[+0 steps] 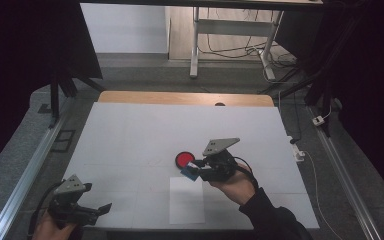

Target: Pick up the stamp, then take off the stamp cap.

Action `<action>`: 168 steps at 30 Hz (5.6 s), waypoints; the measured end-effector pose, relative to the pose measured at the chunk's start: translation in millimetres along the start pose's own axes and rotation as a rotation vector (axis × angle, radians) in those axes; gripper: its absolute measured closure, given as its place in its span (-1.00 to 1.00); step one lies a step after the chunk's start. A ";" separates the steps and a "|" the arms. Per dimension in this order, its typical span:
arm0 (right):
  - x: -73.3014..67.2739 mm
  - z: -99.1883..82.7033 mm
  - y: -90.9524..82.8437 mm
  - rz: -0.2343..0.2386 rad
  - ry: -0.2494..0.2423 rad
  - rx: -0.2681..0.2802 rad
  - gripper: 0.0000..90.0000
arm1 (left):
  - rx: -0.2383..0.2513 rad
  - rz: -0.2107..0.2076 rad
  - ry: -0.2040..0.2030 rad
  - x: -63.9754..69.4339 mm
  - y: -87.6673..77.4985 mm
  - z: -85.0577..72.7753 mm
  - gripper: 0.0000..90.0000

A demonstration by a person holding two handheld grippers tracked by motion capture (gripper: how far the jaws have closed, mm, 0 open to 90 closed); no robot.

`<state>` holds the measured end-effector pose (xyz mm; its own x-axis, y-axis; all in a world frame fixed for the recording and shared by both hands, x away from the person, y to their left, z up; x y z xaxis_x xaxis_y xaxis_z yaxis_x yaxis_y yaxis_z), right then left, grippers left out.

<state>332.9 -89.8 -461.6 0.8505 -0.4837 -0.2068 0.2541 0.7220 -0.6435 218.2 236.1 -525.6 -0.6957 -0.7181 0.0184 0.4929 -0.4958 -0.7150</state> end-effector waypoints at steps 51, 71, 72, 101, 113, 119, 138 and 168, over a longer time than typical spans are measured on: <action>-7.6 2.2 -8.7 0.021 -0.029 0.028 0.55 | 0.034 -0.081 0.121 15.1 35.1 45.1 -1.00; -9.5 5.7 -12.9 0.026 -0.039 0.035 0.56 | 0.041 -0.181 0.212 29.3 65.6 78.3 -1.00; -9.5 5.8 -13.1 0.026 -0.039 0.036 0.55 | 0.042 -0.181 0.213 29.9 66.9 79.8 -1.00; -14.4 11.5 -19.4 0.041 -0.069 0.038 0.56 | 0.078 -0.274 0.320 51.0 102.2 125.0 -1.00; -16.3 13.3 -22.0 0.066 -0.070 0.031 0.56 | 0.103 -0.358 0.390 55.7 115.4 144.4 -1.00; -15.9 13.1 -22.3 0.086 -0.077 0.030 0.56 | 0.122 -0.419 0.439 61.2 122.2 152.2 -1.00; -23.7 10.1 -20.0 0.178 -0.164 0.022 0.56 | 0.207 -0.562 0.524 70.0 124.6 154.8 -0.09; -27.3 12.1 -27.7 0.278 -0.194 0.066 0.56 | 0.285 -0.706 0.514 69.8 112.5 156.7 0.54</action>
<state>308.2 -90.6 -429.2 0.9615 -0.1655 -0.2192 0.0245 0.8466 -0.5316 307.0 53.7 -495.3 -0.9973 0.0692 0.0232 -0.0722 -0.8876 -0.4550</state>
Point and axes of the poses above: each handheld gripper's, and its own axes: y roughly forward along the jaws, z roughly out of its top, x roughly to its right, the point moved 6 cm from there along y, roughly forward along the jaws, and after that the axes turned 12 degrees about y, right-handed, at the moved point
